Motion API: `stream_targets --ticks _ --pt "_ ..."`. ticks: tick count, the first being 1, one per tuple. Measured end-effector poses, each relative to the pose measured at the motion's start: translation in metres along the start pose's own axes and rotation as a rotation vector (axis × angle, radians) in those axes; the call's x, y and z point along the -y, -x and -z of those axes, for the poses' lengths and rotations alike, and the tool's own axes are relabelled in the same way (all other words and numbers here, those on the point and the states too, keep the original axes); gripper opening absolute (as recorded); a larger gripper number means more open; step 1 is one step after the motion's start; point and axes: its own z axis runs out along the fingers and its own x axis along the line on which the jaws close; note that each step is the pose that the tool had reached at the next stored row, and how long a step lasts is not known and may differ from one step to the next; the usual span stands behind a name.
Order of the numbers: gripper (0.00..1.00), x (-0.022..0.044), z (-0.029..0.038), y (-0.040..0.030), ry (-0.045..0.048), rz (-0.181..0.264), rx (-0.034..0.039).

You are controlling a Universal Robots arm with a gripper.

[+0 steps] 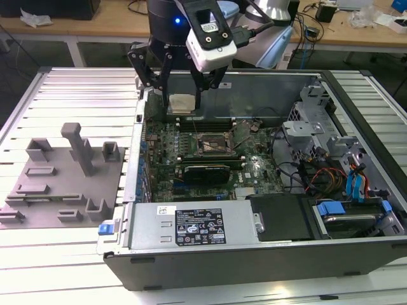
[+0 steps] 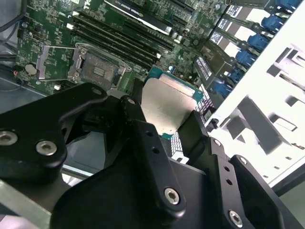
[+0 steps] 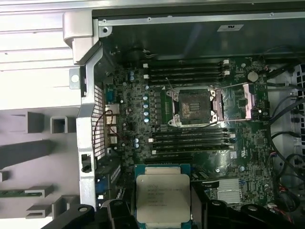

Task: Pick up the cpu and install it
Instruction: 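Pick up the cpu and move it towards the insertion slot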

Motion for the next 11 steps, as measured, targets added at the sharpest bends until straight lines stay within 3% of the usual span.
stream_targets --ticks 3,6,11 --pt "0.55 -0.0001 -0.0004 0.0006 0.0003 0.000 0.0002" --pt "0.55 -0.0005 -0.0055 0.0114 -0.0003 0.000 -0.0057" --pt "0.55 -0.0013 -0.0165 0.0166 -0.0005 0.000 -0.0065"
